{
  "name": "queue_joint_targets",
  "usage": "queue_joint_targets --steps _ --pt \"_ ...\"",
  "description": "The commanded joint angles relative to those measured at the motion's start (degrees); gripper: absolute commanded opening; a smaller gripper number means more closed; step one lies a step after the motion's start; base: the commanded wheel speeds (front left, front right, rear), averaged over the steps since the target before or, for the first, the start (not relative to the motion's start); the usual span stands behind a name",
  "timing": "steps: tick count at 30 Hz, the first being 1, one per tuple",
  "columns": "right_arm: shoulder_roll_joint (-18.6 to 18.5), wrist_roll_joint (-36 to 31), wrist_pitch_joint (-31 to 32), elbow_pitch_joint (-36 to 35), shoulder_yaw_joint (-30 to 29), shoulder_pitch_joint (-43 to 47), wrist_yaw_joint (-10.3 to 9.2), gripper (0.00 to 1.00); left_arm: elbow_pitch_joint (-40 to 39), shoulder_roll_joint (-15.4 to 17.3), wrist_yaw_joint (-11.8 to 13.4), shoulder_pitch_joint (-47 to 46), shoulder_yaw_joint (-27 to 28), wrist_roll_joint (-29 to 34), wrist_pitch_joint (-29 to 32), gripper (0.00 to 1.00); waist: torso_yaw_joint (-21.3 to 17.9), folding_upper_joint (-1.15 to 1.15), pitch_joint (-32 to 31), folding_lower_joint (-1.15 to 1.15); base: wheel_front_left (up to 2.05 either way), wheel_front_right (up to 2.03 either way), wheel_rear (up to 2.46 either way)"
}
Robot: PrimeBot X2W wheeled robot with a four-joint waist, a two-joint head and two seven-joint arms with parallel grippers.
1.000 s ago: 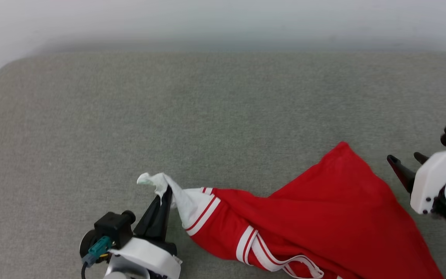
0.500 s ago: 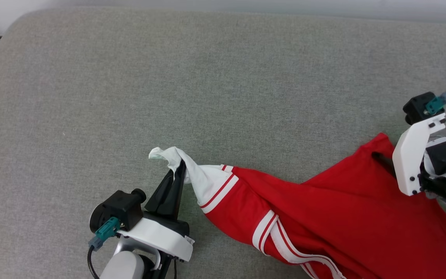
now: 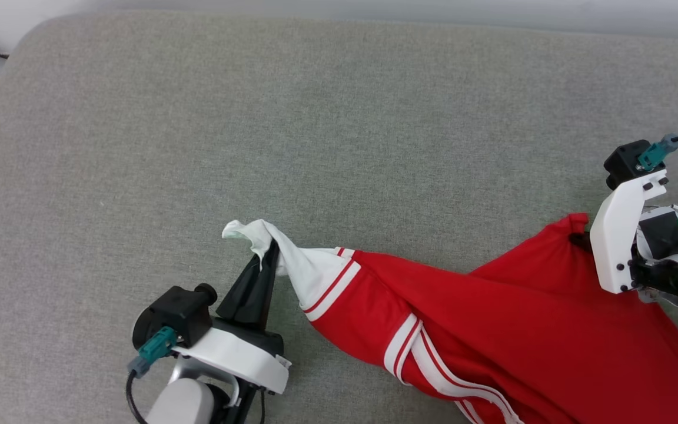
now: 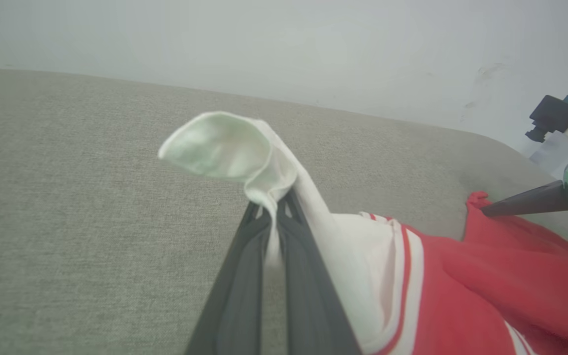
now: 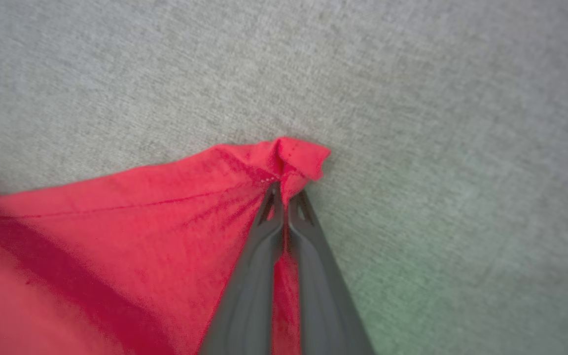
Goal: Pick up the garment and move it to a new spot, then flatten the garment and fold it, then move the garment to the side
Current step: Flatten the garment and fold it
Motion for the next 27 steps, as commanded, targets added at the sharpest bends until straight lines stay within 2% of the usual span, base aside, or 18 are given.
queue_joint_targets --steps 1,7,13,17,27 --pt "0.39 0.52 -0.89 1.39 1.55 0.84 0.13 0.00 -0.21 0.52 -0.13 -0.25 0.86 0.24 -0.13 0.00 -0.69 0.00 -1.39 0.00 0.00 0.00 0.00" --pt "-0.13 -0.76 -7.85 0.79 -1.15 -3.76 0.06 0.00 -0.86 2.31 -0.12 -1.83 2.94 1.53 -0.14 0.00 -3.21 0.00 -5.19 0.00 0.00 0.00 0.00" --pt "1.11 -3.64 -12.29 1.52 -4.86 -7.06 0.05 0.00 0.15 6.10 -0.07 -7.80 2.82 1.96 -0.13 0.00 -6.36 0.00 -7.74 0.00 0.00 0.00 0.00" --pt "2.38 -6.48 -14.36 2.49 -7.76 -10.30 0.05 0.00 2.55 8.75 -0.07 -15.09 2.12 0.03 0.03 0.00 -8.26 0.00 -8.17 0.00 0.00 0.00 0.00" --pt "6.22 -12.67 -17.44 4.67 -14.81 -18.97 0.05 0.00 11.28 11.84 -0.07 -36.53 -1.50 -5.15 2.71 0.00 -10.85 0.00 -6.38 0.00 0.00 0.00 0.00"
